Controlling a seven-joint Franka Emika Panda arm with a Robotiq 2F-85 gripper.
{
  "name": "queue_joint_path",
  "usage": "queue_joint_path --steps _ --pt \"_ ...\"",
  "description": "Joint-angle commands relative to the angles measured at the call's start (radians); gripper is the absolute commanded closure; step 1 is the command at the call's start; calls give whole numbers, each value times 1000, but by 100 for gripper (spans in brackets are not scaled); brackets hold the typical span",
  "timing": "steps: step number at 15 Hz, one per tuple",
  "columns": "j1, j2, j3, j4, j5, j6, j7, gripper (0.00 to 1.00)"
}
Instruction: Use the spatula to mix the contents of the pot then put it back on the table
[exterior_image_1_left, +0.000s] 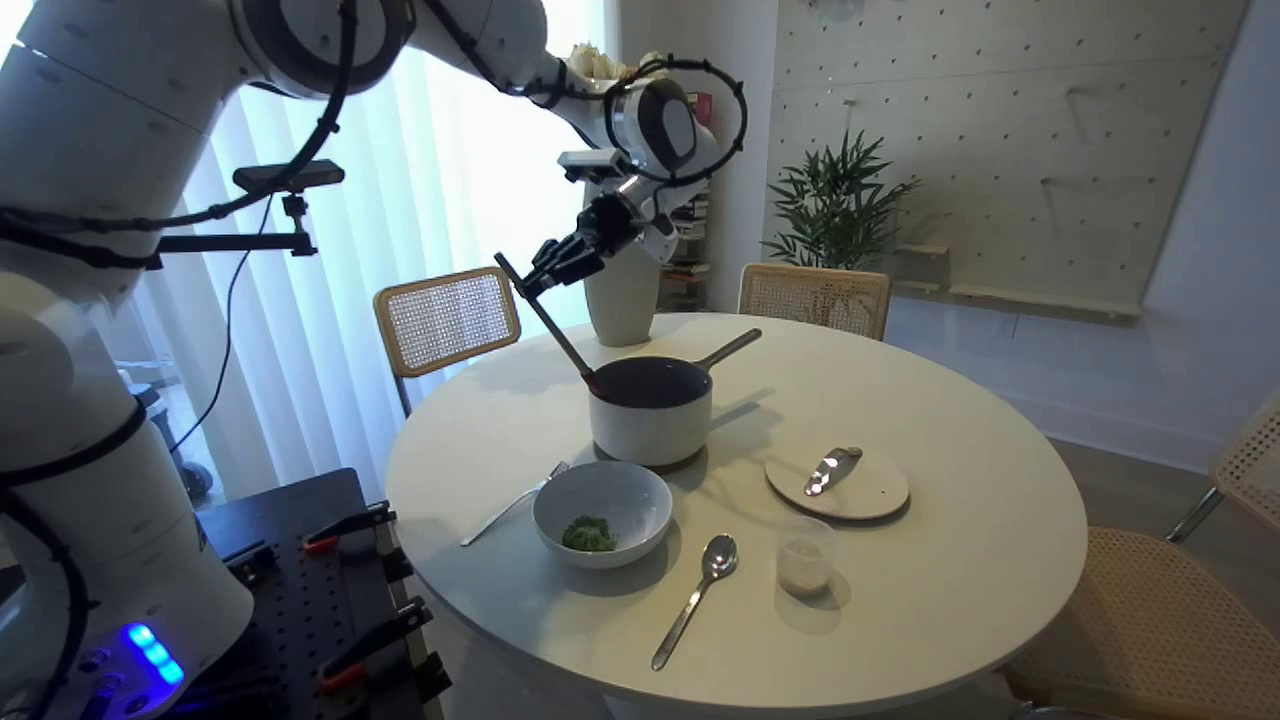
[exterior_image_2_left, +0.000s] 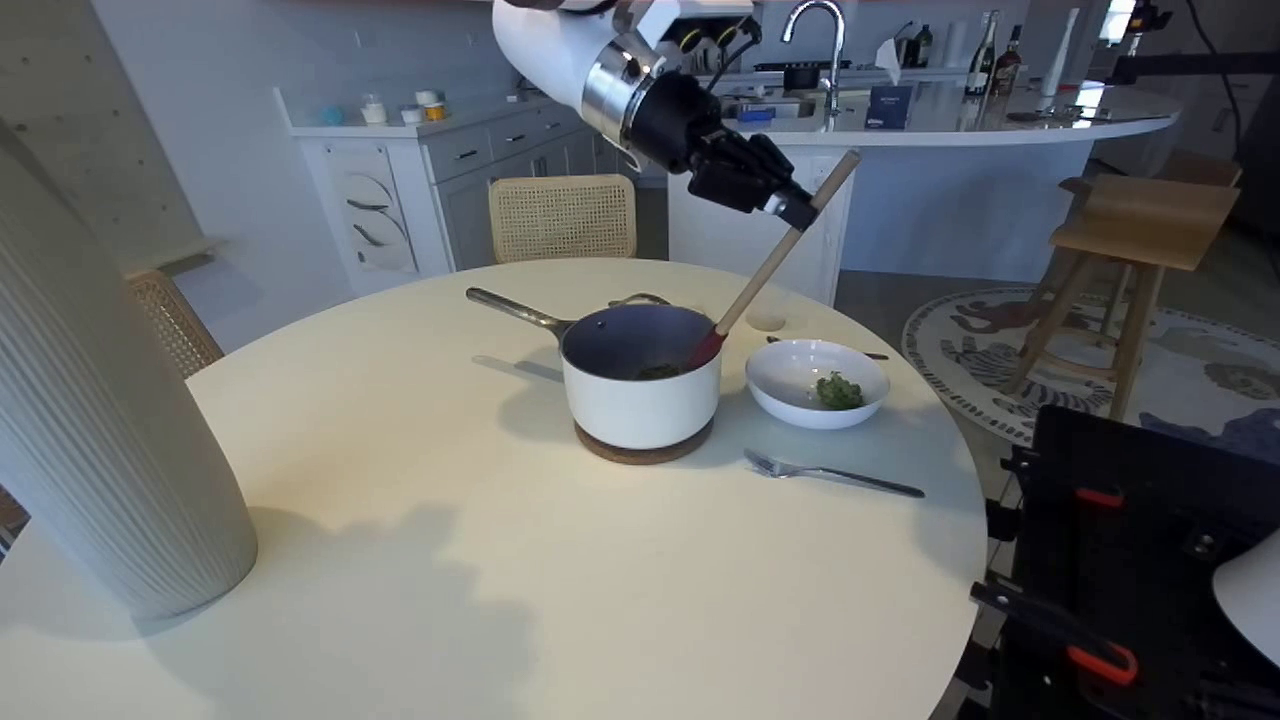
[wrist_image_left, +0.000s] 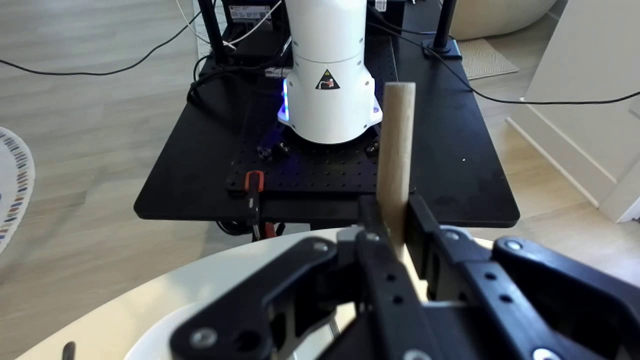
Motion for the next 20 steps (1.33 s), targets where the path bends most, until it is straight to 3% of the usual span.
queue_joint_path --steps 1,11,20 --pt "5 87 -3 116 25 -54 17 96" --pt "16 212 11 265 79 -55 26 96" --pt "28 332 -1 449 136 -24 121 96"
